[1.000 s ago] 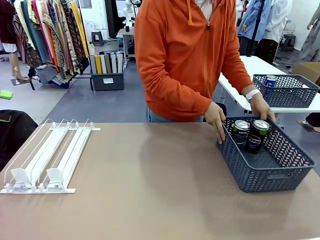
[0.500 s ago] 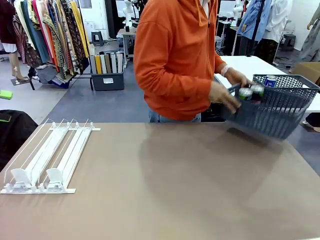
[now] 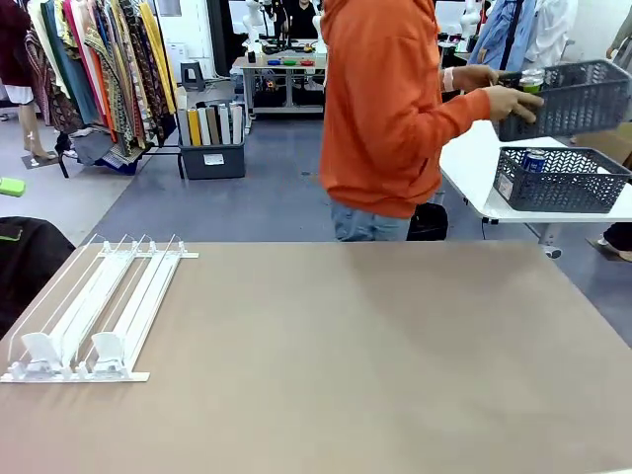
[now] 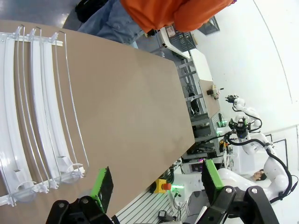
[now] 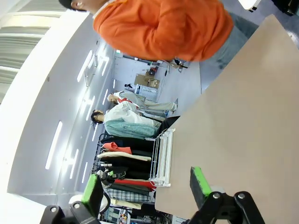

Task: Retrieve and store the cans from the dispenser.
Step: Pick up one can from the Automatic Can Dispenser and place it in the middle of the table.

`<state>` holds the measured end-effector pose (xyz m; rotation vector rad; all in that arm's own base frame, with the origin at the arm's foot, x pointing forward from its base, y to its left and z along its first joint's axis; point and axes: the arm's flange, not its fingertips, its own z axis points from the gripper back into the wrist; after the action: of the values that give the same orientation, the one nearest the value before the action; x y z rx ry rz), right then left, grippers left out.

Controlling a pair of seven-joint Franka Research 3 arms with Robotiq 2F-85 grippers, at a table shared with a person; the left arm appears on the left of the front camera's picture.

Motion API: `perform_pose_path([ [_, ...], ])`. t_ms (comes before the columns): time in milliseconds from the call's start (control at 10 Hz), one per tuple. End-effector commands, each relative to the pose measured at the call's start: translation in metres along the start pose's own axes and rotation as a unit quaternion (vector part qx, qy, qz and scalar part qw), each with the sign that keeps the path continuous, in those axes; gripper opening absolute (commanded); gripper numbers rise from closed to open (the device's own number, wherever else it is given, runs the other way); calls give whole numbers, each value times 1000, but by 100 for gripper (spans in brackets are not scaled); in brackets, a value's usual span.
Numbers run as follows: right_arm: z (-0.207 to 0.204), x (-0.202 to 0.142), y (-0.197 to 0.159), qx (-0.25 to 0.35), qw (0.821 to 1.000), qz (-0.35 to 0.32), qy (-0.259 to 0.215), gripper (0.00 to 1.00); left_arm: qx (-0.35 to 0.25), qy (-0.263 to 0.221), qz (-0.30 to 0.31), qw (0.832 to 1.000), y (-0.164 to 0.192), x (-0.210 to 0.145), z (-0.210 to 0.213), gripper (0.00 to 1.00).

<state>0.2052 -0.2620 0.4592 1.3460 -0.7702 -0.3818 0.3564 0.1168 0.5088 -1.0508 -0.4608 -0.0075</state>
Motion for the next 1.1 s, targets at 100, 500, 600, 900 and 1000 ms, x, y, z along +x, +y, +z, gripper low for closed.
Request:
perform_pose_path([
  [100, -2, 3, 2, 10, 1000, 13, -7, 100, 1, 5, 2, 1000, -1, -2, 1, 100],
  [500, -2, 3, 2, 10, 1000, 13, -7, 100, 1, 5, 2, 1000, -1, -2, 1, 100],
  [600, -2, 3, 2, 10, 1000, 13, -7, 100, 1, 5, 2, 1000, -1, -2, 1, 100],
  [900, -2, 3, 2, 10, 1000, 13, -7, 100, 1, 5, 2, 1000, -1, -2, 1, 100],
  [1000, -2, 3, 2, 10, 1000, 13, -7, 100, 1, 5, 2, 1000, -1, -2, 1, 100],
])
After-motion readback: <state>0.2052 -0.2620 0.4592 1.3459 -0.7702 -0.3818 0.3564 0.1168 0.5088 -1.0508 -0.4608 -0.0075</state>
